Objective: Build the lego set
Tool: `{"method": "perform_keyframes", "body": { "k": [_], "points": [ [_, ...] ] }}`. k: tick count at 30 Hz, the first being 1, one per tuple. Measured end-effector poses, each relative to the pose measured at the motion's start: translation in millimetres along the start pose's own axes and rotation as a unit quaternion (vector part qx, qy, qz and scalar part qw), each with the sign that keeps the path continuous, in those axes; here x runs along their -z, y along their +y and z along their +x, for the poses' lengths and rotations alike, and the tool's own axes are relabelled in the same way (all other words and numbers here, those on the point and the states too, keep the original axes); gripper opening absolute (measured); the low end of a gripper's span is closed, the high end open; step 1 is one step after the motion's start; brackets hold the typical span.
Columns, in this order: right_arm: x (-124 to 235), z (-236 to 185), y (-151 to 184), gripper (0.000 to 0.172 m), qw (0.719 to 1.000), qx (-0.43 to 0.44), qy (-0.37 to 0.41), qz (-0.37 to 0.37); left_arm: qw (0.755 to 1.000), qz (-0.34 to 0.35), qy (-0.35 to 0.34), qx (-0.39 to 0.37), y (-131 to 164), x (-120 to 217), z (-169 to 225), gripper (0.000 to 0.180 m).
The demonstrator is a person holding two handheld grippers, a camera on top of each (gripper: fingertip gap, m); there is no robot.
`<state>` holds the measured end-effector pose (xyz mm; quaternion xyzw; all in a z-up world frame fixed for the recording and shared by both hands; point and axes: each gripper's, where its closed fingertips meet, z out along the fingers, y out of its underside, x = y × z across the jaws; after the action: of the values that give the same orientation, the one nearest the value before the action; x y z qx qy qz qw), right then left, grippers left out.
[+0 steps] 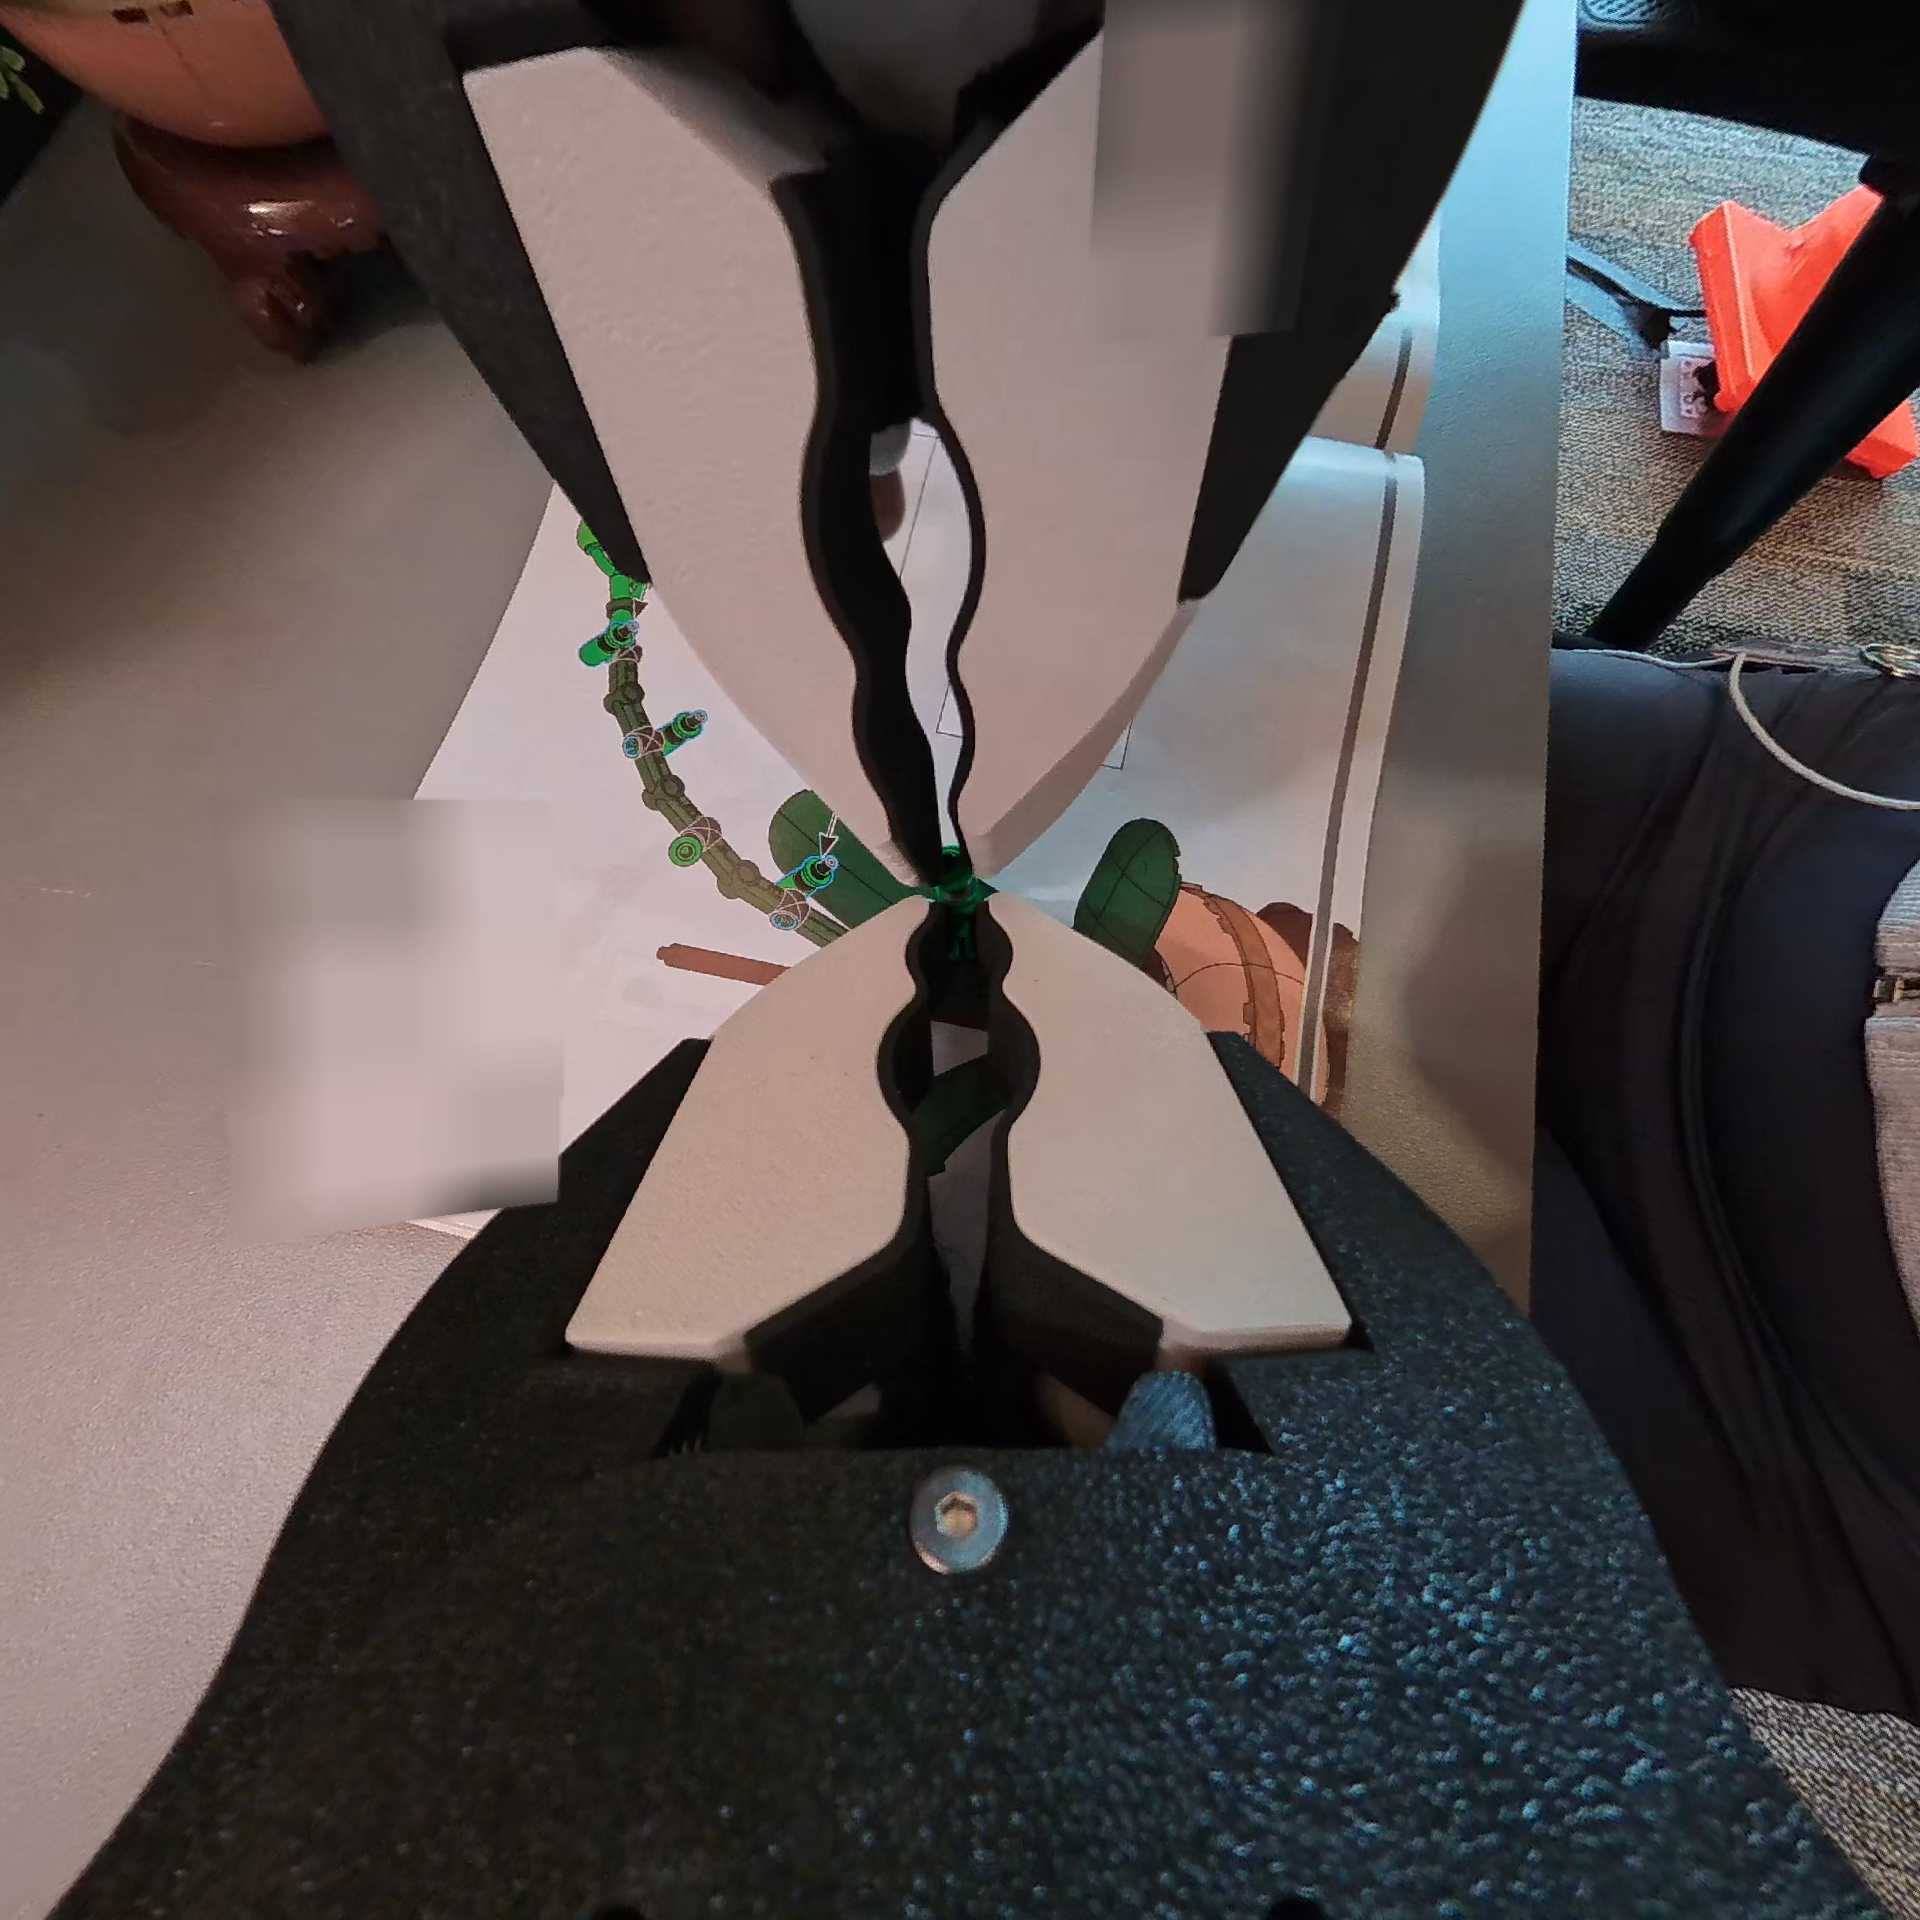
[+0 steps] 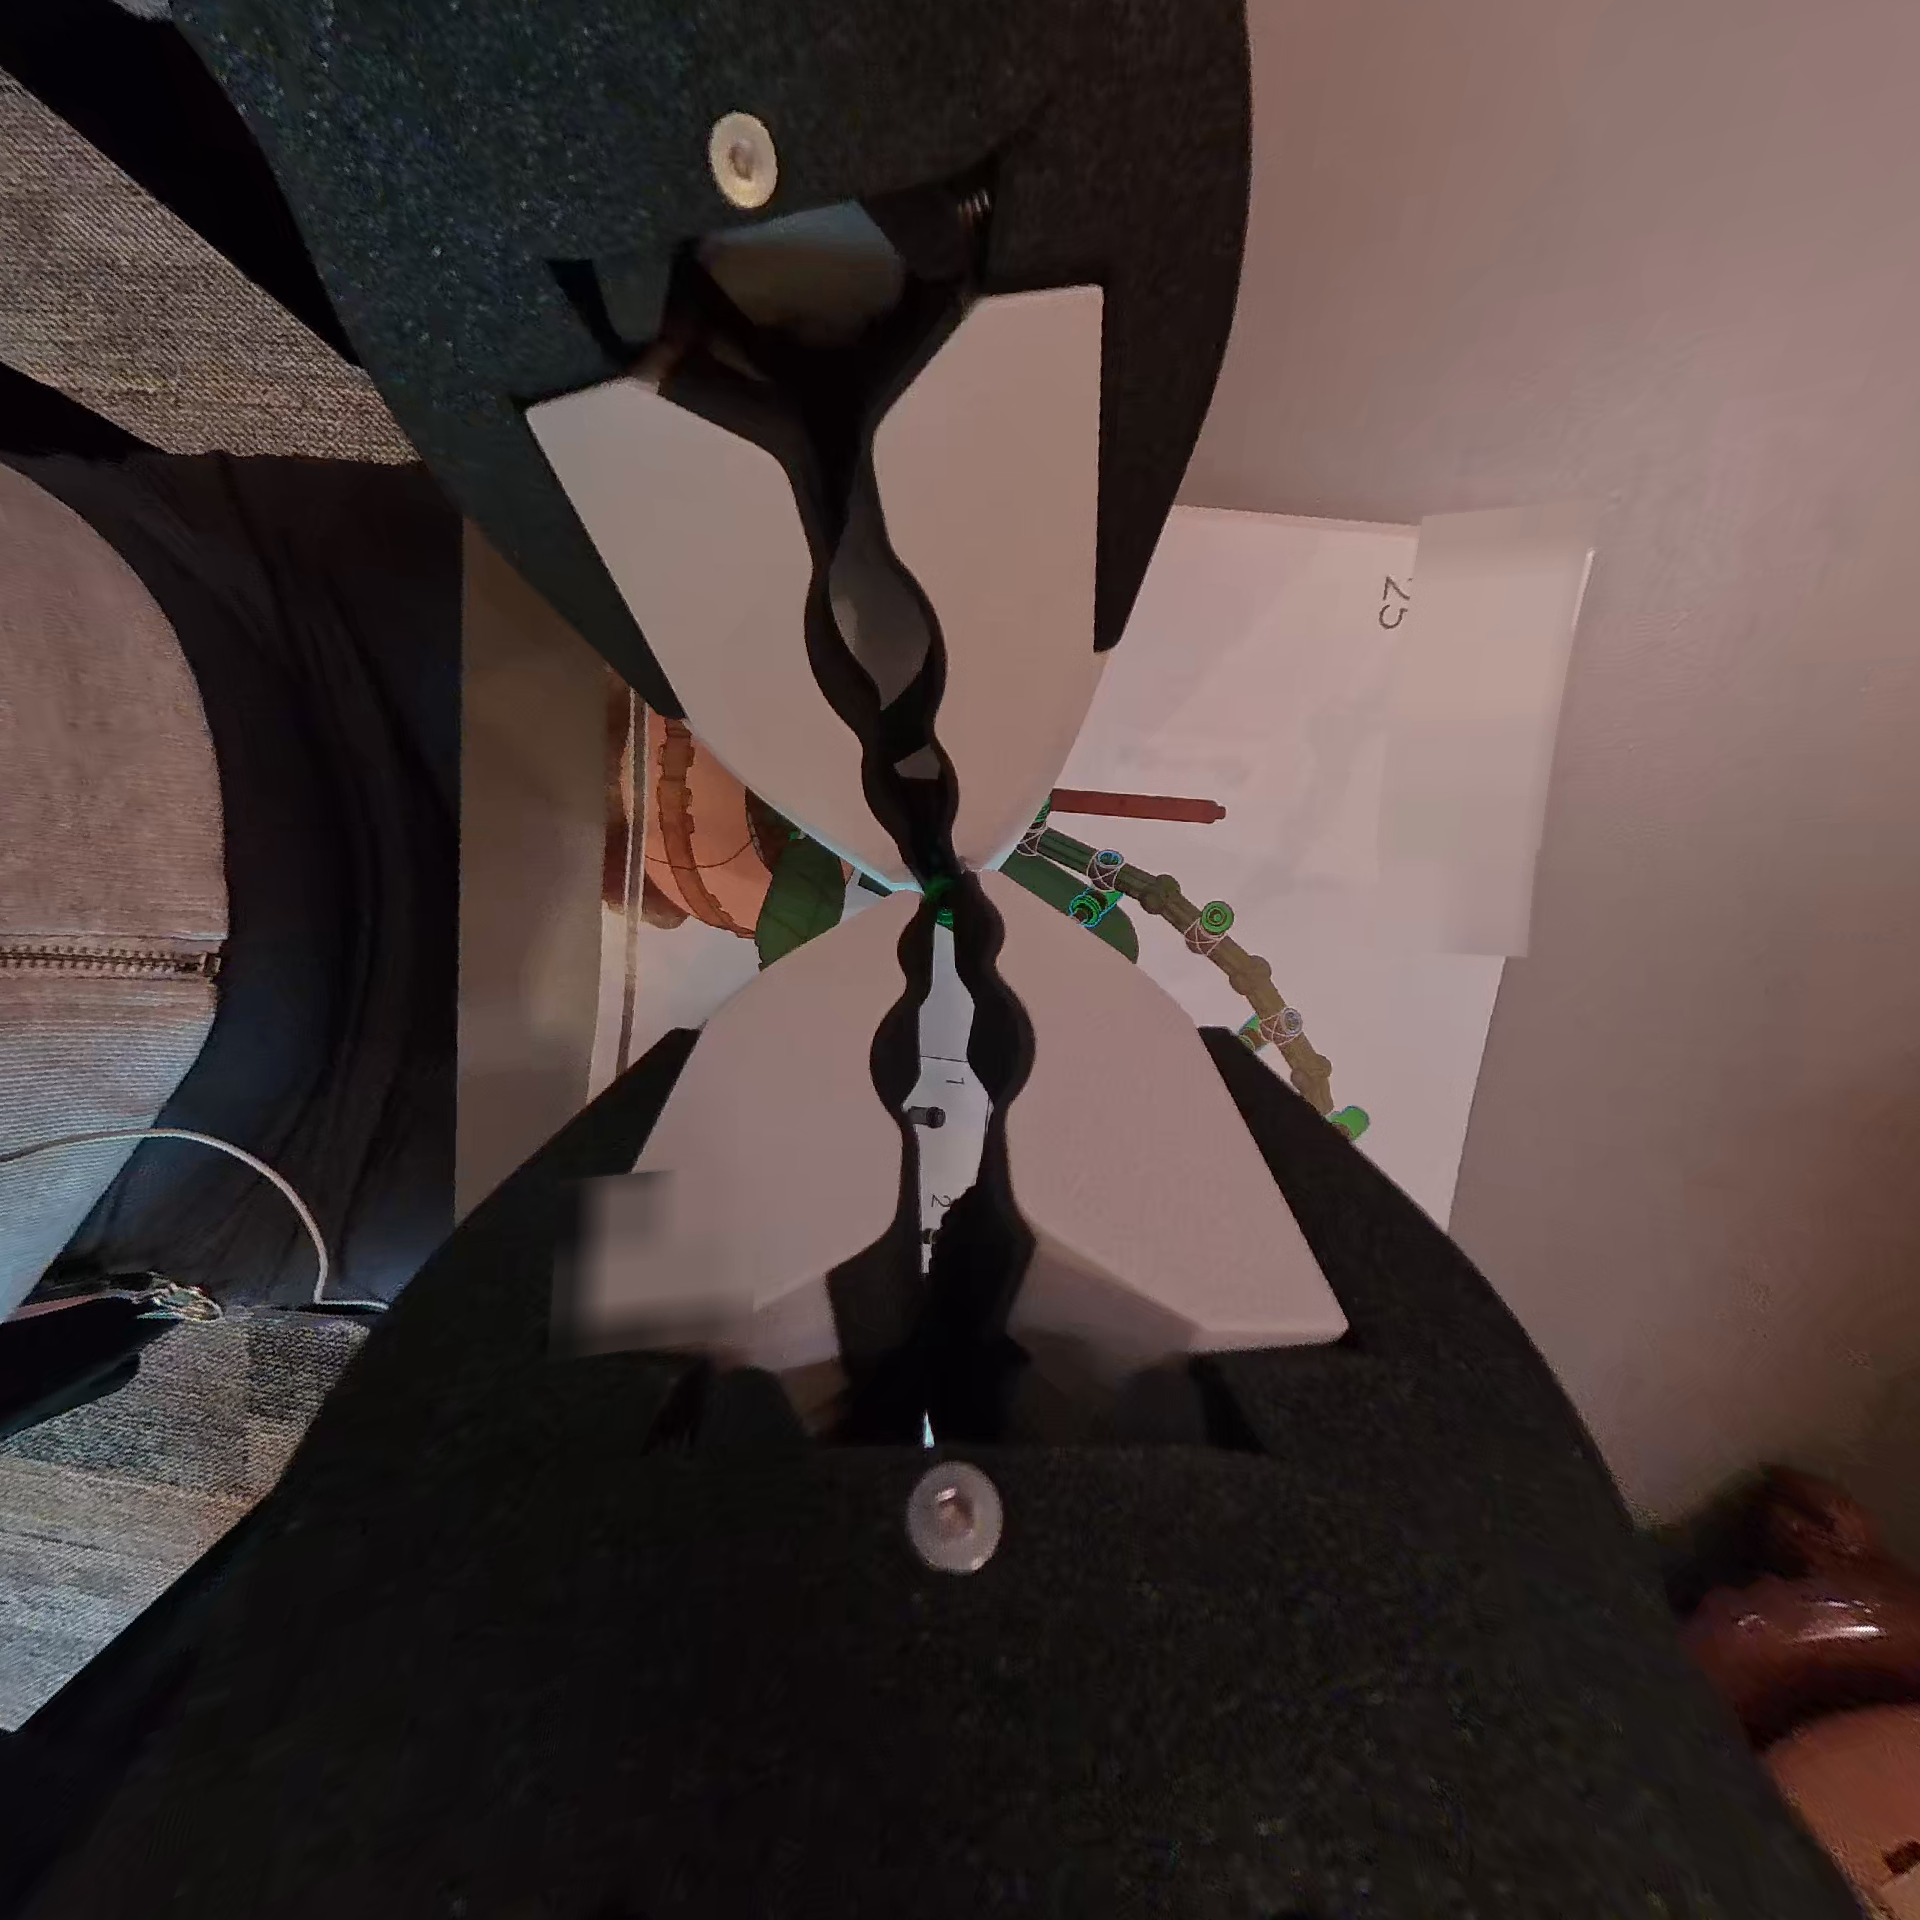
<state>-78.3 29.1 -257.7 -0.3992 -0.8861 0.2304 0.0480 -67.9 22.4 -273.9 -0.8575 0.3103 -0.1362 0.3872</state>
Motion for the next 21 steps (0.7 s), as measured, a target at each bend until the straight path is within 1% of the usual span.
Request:
{"method": "perform_keyframes", "body": {
  "k": [8,14,18,21],
  "points": [
    [0,0,-2,0.003,1.0,-0.001,0.005,0.021,1.0,0.0,-0.001,-0.002,0,0,0,0.004],
    [9,1,-9,0.003,0.997,-0.009,-0.01,0.078,1.0,0.0,-0.003,-0.003,0,0,0,0.004],
    [10,1,-4,0.004,0.998,0.011,-0.014,0.065,1.0,0.0,-0.003,-0.003,0,0,0,0.004],
    [9,1,-3,0.004,0.997,0.032,-0.014,0.07,1.0,0.0,-0.003,-0.004,0,0,0,0.004]
  ]
}}
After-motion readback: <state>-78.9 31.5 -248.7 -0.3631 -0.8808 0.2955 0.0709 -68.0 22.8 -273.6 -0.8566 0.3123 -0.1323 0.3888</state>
